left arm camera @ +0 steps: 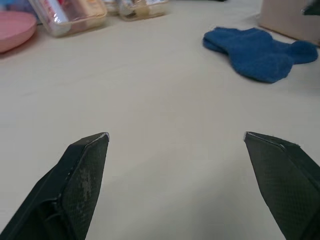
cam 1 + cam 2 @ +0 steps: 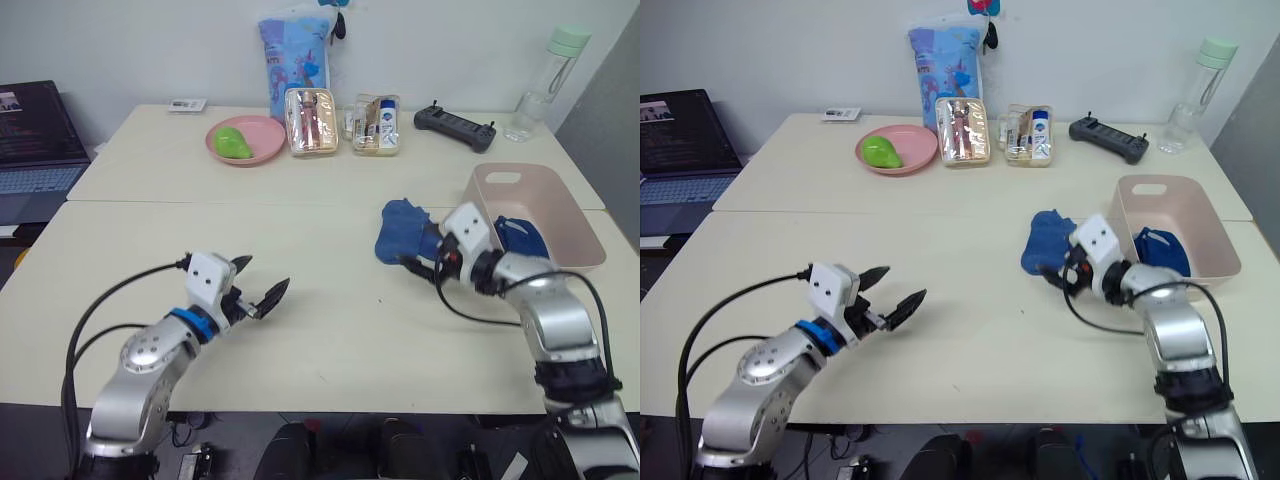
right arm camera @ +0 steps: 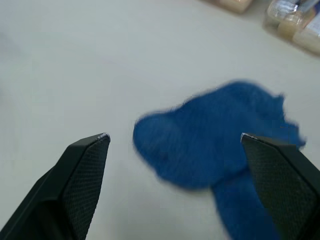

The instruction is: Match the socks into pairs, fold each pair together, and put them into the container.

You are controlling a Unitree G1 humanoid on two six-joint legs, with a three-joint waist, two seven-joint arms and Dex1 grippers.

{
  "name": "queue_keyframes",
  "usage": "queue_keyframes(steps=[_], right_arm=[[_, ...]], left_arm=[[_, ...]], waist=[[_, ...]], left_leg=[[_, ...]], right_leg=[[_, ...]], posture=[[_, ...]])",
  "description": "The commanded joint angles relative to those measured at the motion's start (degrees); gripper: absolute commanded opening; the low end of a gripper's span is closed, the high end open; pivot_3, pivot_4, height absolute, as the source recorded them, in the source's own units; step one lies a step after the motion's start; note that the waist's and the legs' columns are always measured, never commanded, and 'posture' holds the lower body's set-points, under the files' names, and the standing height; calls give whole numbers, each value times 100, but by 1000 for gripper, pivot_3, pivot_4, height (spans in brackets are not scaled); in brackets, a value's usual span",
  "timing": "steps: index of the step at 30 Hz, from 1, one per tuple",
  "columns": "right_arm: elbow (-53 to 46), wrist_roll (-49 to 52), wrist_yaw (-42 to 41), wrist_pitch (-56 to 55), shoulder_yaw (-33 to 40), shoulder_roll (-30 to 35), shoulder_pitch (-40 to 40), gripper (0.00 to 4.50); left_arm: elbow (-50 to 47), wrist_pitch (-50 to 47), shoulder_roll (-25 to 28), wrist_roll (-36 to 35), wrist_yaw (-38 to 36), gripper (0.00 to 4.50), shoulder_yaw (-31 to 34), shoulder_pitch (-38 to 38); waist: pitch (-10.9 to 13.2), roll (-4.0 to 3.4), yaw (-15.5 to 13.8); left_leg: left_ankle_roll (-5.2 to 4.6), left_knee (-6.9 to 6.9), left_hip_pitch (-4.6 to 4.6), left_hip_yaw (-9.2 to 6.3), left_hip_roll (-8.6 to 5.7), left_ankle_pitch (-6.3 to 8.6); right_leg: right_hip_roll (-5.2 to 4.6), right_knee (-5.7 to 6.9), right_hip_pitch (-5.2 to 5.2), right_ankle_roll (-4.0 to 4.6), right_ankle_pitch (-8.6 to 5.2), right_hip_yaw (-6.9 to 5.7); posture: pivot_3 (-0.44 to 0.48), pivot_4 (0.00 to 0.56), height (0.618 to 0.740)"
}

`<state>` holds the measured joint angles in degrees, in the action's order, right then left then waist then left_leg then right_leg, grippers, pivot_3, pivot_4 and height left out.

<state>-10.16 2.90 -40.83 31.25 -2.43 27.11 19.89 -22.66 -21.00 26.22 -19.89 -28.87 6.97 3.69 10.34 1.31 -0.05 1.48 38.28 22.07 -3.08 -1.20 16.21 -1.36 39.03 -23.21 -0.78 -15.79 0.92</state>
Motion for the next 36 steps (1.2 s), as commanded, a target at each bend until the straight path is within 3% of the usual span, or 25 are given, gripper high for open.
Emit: queue_keyframes(steps=[1,6,10,13,19,24,26,30,34,36], right_arm=[[74,-604,522,-884,-527,-86,-156,4487],[890,-706,881,-1292,-716,-509,117,4487],[1352,-669,906,-1389,-830,-739,476,4487],[1676,-618,926,-1381,-821,-885,689,4002],[1899,-472,771,-1275,-806,-1051,893,1902],[1486,-72,186,-842,-936,-1129,811,56],[1252,36,-74,-621,-1053,-1066,791,20],[-77,782,-1436,466,-1856,-566,634,20],[-144,1046,-1703,597,-1740,-278,693,20],[-132,1157,-2002,545,-1725,2,703,559]], left_arm=[[-453,261,-135,198,188,4500,-83,297],[-592,185,-215,147,178,4500,-244,60],[-755,-27,8,-82,-215,4500,-334,0],[-976,-288,153,-326,-415,4500,-366,16],[-1014,-402,128,-330,-320,4500,-396,-123],[-1030,-411,149,-366,-348,4500,-410,-79],[-1059,-449,174,-412,-360,4500,-366,-74],[-1074,-700,364,-762,-489,4500,24,78],[-965,-815,543,-954,-589,4500,264,120],[-954,-887,583,-1041,-620,4500,288,103]], waist=[[-2,-1,28],[-3,0,67],[-3,1,78],[-3,0,104],[-3,1,121],[-3,0,147],[-3,0,157],[-3,0,158],[-3,1,156],[-4,2,139]], left_leg=[[0,-3,-6,2,0,0],[2,-12,-20,11,11,-1],[2,-12,-19,13,10,-1],[2,-15,-18,11,12,-1],[1,-14,-18,11,11,-1],[1,-15,-17,9,12,-1],[1,-15,-17,8,13,-1],[1,-15,-16,3,13,-1],[0,-13,-17,-1,15,-1],[0,-10,-18,-3,11,-1]], right_leg=[[0,1,2,0,0,0],[13,6,3,8,4,2],[14,4,3,8,5,3],[14,1,3,8,4,0],[14,1,4,8,4,1],[14,1,3,8,4,0],[14,2,3,8,4,-1],[14,-1,3,8,4,-4],[14,1,5,8,4,-9],[14,0,9,8,4,-8]], posture=[[0,150,740],[0,150,740],[0,150,740],[0,150,740],[0,150,740],[0,150,740],[0,150,740],[0,150,740],[0,150,740],[0,150,740]])
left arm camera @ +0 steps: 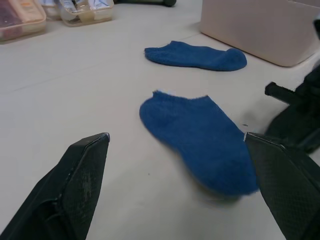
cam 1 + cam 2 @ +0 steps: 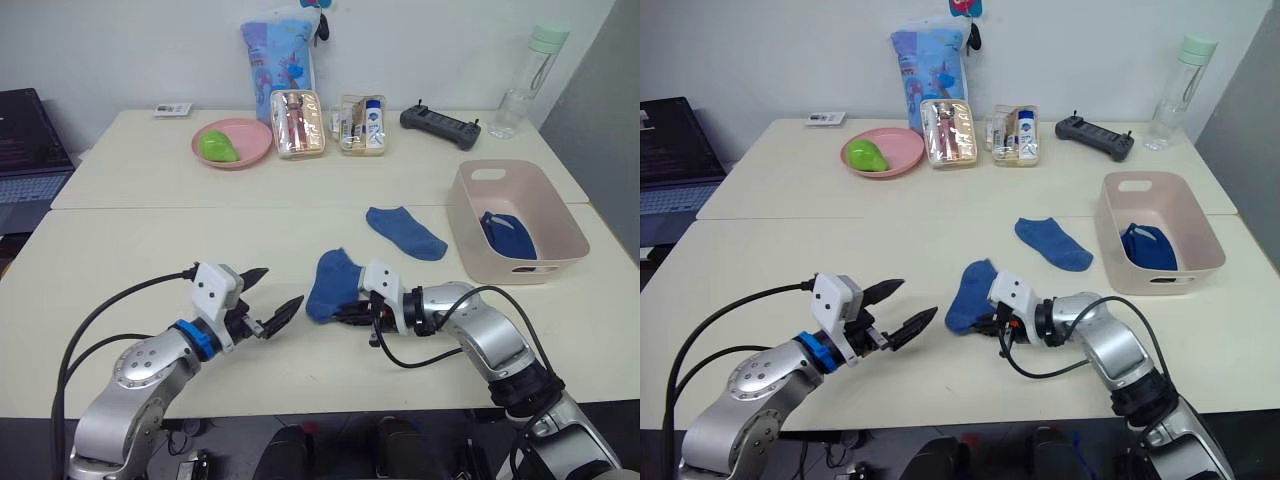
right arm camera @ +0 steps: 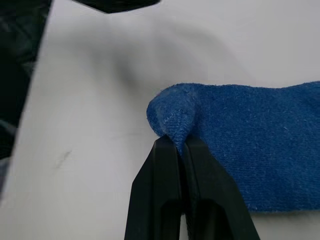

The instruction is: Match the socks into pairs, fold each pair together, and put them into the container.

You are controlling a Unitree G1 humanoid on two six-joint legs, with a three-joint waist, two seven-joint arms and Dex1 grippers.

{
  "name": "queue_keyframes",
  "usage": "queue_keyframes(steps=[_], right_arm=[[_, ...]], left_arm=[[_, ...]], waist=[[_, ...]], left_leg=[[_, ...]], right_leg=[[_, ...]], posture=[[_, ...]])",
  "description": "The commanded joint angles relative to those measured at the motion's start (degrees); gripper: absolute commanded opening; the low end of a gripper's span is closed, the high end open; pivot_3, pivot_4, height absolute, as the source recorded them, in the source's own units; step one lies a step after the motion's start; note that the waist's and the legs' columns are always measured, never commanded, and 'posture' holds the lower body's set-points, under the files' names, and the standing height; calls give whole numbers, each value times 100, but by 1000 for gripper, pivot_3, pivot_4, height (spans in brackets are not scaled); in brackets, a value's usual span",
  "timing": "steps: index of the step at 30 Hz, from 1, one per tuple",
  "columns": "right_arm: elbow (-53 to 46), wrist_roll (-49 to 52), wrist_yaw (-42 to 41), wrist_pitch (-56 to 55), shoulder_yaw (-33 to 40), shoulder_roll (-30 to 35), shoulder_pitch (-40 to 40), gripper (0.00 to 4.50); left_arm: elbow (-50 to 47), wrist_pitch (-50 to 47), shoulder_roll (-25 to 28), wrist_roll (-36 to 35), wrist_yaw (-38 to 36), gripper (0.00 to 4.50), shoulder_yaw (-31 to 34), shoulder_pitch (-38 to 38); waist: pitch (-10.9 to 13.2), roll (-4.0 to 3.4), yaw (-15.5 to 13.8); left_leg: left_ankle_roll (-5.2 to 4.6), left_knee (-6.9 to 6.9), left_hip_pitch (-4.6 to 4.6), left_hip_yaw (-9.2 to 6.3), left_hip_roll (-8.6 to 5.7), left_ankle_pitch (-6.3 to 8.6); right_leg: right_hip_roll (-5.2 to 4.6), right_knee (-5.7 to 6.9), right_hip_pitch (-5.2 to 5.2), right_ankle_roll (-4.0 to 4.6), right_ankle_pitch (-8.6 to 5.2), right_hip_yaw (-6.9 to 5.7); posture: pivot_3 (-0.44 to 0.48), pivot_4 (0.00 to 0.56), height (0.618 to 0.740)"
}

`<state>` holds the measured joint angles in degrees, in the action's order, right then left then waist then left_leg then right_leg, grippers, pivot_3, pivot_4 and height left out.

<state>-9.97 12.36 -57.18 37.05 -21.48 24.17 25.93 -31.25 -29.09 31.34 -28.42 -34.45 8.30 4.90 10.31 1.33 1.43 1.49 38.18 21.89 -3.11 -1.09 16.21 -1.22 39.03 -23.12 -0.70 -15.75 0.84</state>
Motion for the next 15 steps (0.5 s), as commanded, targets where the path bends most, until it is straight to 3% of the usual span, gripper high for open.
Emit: queue_keyframes(steps=[1,5,9,15], right_arm=[[-190,241,-724,-166,112,608,77,789],[-123,-254,-1952,-1417,-404,1875,-34,2169],[294,-462,-1969,-2053,-328,1990,74,2169],[207,129,-1549,-1266,365,1654,89,2169]], left_arm=[[-90,-187,92,-296,-93,4500,165,-52],[330,-291,320,-94,-325,4500,-178,-397],[1281,119,250,408,-459,4500,-629,-1096],[3242,941,-172,1149,-814,4500,-1343,-2619]], waist=[[0,1,-17],[0,2,-75],[-1,5,-24],[-1,9,-49]], left_leg=[[0,1,1,-1,-3,0],[-2,0,5,-2,-11,1],[-1,-3,-5,2,-1,0],[1,4,5,0,0,0]], right_leg=[[-1,-2,0,0,0,0],[-5,-9,0,-2,-2,-1],[4,-1,3,-2,-1,-2],[4,-1,-1,-1,1,-3]], posture=[[0,150,740],[0,150,740],[0,150,740],[0,150,740]])
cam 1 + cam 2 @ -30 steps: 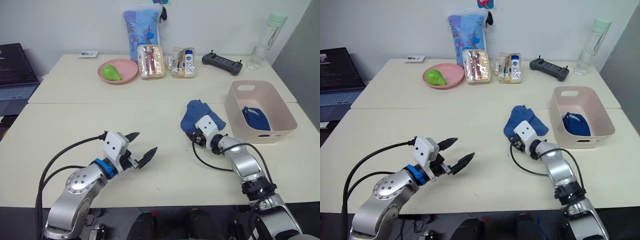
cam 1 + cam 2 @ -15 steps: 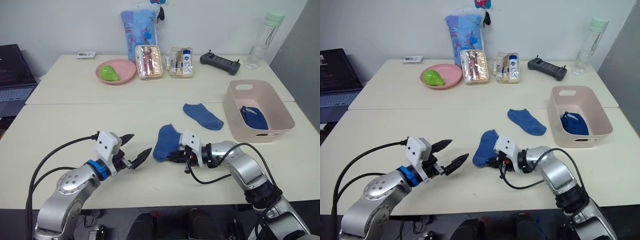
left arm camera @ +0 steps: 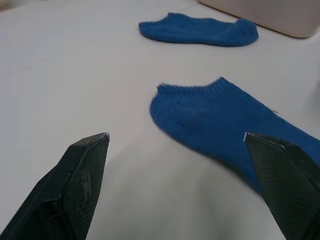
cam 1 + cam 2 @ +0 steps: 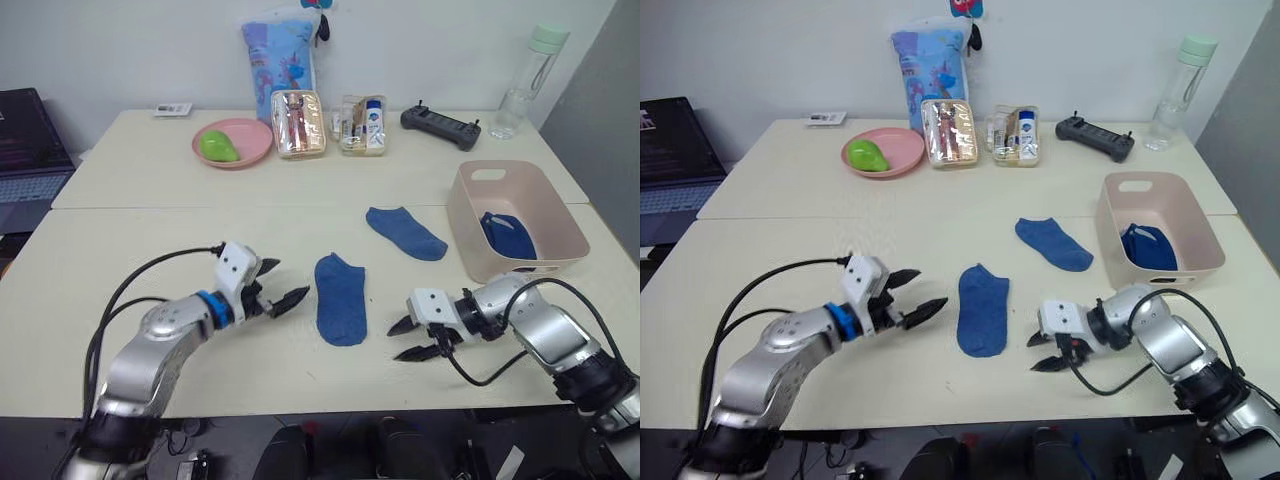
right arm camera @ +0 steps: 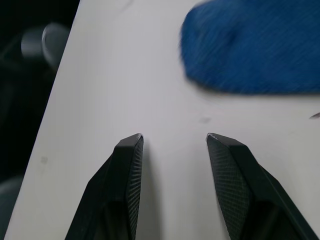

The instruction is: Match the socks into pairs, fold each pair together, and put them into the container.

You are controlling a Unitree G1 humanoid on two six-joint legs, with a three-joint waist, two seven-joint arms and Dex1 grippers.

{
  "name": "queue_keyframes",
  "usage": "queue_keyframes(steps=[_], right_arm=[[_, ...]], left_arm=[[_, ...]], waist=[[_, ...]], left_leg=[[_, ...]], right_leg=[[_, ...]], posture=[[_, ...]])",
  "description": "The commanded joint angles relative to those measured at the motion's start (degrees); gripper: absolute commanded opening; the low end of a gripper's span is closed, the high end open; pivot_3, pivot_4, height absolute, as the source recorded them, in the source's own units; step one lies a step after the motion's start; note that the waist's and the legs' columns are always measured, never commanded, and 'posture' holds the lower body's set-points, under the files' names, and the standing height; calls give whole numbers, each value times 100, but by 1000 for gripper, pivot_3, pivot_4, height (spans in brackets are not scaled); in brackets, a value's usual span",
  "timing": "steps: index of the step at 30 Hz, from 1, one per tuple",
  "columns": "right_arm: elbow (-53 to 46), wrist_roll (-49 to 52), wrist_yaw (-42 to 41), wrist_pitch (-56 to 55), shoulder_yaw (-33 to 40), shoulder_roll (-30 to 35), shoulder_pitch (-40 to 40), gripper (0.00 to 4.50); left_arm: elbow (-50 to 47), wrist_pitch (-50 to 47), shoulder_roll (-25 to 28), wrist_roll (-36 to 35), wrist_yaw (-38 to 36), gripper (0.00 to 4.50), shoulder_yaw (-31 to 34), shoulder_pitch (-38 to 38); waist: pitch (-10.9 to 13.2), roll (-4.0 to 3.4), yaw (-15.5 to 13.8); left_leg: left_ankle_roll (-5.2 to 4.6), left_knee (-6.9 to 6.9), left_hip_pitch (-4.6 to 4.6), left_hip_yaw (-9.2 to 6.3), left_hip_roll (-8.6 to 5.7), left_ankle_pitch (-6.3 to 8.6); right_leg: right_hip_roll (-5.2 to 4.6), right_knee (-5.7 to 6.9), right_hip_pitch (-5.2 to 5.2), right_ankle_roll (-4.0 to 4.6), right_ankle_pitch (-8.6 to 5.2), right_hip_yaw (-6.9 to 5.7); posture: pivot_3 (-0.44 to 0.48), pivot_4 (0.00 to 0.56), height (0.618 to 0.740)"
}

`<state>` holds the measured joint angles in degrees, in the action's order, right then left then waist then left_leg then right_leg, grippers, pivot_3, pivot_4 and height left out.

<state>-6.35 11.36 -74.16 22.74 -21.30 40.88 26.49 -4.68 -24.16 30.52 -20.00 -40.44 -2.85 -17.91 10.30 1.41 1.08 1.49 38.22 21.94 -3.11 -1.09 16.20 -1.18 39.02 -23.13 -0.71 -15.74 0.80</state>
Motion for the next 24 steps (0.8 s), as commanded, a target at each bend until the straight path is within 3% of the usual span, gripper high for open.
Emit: queue_keyframes(steps=[1,4,7,12,19,24], right_arm=[[-171,220,210,175,383,-28,-11,2169],[-329,216,440,268,484,-55,-160,2169],[-649,394,661,612,613,-140,-281,2206],[-804,438,891,767,731,-71,-434,2206],[-699,493,1137,837,879,-202,-416,2206],[-196,284,1468,560,873,-507,-112,2206]], left_arm=[[898,614,-124,446,-320,4500,-346,-505],[2135,1056,-385,750,-521,4500,-567,-1171],[2989,1309,-597,906,-810,3870,-683,-1580],[3272,1450,-672,927,-1328,2246,-707,-1662],[3034,1416,-702,821,-1355,16,-496,-1535],[2556,1350,-681,796,-1214,16,-386,-1238]], waist=[[-1,1,-17],[-1,1,-38],[0,2,-56],[-1,2,-58],[-1,2,-66],[-1,2,-56]], left_leg=[[0,0,1,0,-1,0],[0,1,3,5,-5,0],[0,8,8,3,-5,0],[0,12,8,3,-5,0],[-1,21,10,1,-5,0],[-1,23,10,1,-5,0]], right_leg=[[-1,-3,0,0,0,1],[-6,-6,-2,-1,-1,4],[-6,-2,-7,-1,-1,2],[-6,1,-6,-1,-1,3],[-5,4,-5,-1,0,3],[-5,4,-5,-1,0,5]], posture=[[0,150,740],[0,150,740],[0,150,740],[0,150,740],[0,150,740],[0,150,740]])
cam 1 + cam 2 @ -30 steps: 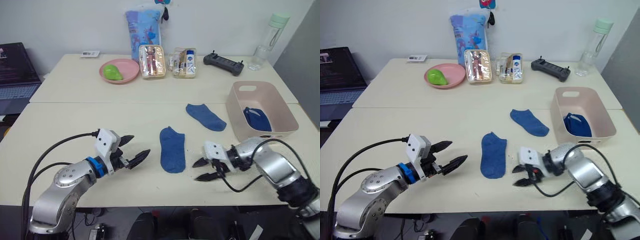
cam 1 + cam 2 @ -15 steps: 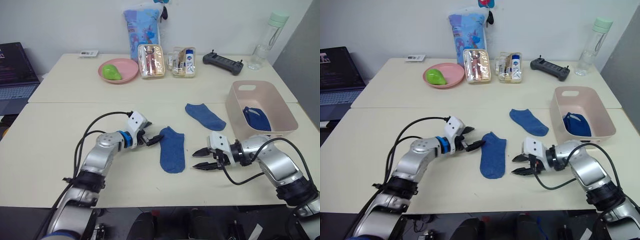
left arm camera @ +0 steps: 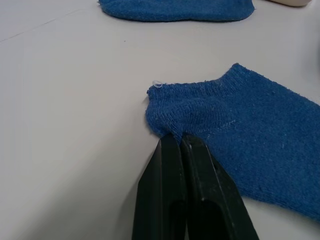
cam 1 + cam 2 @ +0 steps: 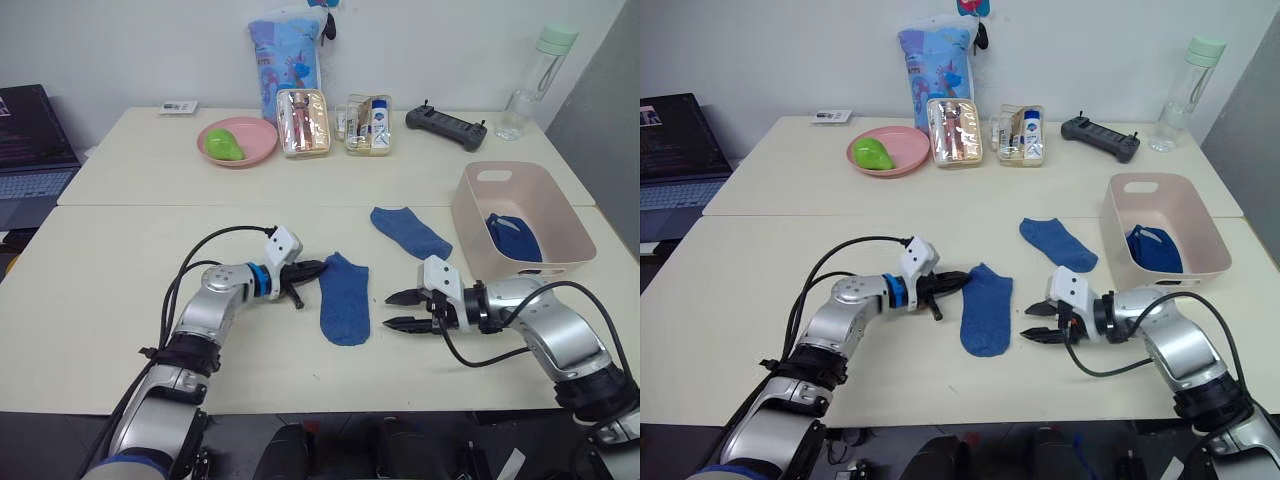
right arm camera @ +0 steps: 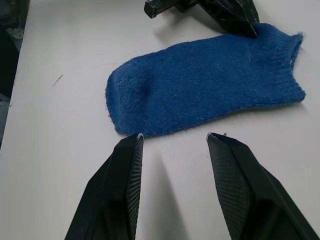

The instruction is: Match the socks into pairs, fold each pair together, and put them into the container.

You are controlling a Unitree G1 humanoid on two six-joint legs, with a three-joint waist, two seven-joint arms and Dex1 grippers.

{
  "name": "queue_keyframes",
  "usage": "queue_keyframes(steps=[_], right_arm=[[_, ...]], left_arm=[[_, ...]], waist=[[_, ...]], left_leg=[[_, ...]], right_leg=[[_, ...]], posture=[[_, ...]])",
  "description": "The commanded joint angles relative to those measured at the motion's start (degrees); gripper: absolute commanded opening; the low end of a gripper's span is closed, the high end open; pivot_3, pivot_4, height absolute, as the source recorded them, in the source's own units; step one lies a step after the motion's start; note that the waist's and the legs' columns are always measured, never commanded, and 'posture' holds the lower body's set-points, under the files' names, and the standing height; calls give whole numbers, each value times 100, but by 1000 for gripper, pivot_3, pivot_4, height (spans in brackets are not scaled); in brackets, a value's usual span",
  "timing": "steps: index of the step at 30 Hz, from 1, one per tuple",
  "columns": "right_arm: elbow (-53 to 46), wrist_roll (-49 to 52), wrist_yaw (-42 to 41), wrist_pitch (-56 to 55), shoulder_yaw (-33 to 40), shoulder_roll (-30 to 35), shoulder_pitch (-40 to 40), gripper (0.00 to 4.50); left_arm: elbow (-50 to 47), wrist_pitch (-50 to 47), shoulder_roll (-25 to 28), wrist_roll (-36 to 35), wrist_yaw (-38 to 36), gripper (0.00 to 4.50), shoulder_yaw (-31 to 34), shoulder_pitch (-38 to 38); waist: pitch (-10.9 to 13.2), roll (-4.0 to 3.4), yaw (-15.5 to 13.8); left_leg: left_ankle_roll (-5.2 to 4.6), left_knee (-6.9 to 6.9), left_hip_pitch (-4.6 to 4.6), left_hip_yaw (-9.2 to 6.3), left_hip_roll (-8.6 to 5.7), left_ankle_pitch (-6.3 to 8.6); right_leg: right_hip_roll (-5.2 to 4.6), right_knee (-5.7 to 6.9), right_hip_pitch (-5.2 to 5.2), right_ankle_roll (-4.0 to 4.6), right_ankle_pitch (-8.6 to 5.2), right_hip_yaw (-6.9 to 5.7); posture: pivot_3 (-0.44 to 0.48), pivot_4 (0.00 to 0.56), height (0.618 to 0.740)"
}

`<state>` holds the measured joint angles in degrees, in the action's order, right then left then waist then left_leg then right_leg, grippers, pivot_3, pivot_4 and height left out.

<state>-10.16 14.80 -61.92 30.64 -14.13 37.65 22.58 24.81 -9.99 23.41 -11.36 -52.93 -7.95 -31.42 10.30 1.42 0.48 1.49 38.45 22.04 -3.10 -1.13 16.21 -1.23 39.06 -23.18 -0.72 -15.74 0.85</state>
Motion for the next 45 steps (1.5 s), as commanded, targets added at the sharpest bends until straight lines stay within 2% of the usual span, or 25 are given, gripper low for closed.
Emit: queue_keyframes(steps=[1,5,9,12,17,23,30,33,37,38,40,41,43,45], right_arm=[[385,-95,425,-233,185,-354,431,2206],[1100,-289,944,-253,191,-858,914,2206],[1923,-527,805,-242,-205,-1168,1334,2206],[2114,-614,596,-264,-325,-1130,1448,2206],[2228,-755,510,-201,-349,-1089,1473,2206],[2484,-719,692,-29,-192,-1330,1593,2206],[2895,-942,646,-341,-264,-1404,1672,2206],[2805,-851,427,-301,-265,-1379,1657,1566],[2730,-855,362,-271,-269,-1393,1627,177],[2727,-869,363,-277,-269,-1398,1618,38],[2654,-866,348,-240,-257,-1376,1564,38],[2602,-851,330,-207,-251,-1359,1533,0],[2440,-806,376,-71,-171,-1314,1439,0],[2250,-767,445,87,-85,-1273,1336,0]], left_arm=[[-555,-84,15,-113,18,16,145,163],[-1062,-323,-37,-246,-48,16,192,269],[-1532,-678,105,-269,-310,16,-18,440],[-1832,-934,166,-283,-464,16,-155,520],[-1750,-873,114,-161,-362,16,-168,492],[-1720,-840,112,-154,-335,16,-122,460],[-1637,-794,160,-144,-337,16,-77,426],[-1625,-793,140,-156,-305,0,-62,408],[-1577,-800,134,-163,-248,0,-52,389],[-1570,-814,135,-173,-244,0,-49,387],[-1524,-736,118,-184,-152,0,42,363],[-1506,-705,106,-196,-99,423,96,353],[-1661,-779,197,-302,16,878,329,416],[-1997,-920,364,-419,29,1522,515,598]], waist=[[0,0,28],[0,0,45],[0,0,52],[0,-1,46],[0,-1,65],[0,-1,104],[-1,-1,107],[-1,-1,107],[-1,-1,107],[-1,-1,107],[-1,-1,107],[-1,-1,106],[-1,-1,106],[-1,-1,106]], left_leg=[[0,0,-1,1,0,0],[1,1,1,0,2,0],[1,0,2,2,0,0],[0,2,4,2,-1,0],[0,3,3,1,0,0],[0,2,3,0,1,0],[0,2,0,1,1,0],[0,3,0,1,1,0],[0,2,1,1,1,0],[0,2,1,1,1,0],[0,2,1,1,1,0],[0,2,1,1,1,0],[0,2,1,0,2,0],[0,1,1,-1,3,0]], right_leg=[[0,1,0,0,0,1],[0,4,-2,1,0,-1],[0,-1,-2,0,0,2],[-1,-1,-2,1,0,1],[0,3,-2,1,0,0],[0,4,-2,1,1,0],[0,6,-1,1,1,0],[0,6,-1,1,1,0],[0,5,-1,0,1,0],[0,5,-1,0,1,0],[0,5,-1,0,1,0],[0,5,-1,0,1,0],[0,5,-2,0,1,0],[0,4,-2,0,1,-1]], posture=[[0,150,740],[0,150,740],[0,150,740],[0,150,740],[0,150,740],[0,150,740],[0,150,740],[0,150,740],[0,150,740],[0,150,740],[0,150,740],[0,150,740],[0,150,740],[0,150,740]])
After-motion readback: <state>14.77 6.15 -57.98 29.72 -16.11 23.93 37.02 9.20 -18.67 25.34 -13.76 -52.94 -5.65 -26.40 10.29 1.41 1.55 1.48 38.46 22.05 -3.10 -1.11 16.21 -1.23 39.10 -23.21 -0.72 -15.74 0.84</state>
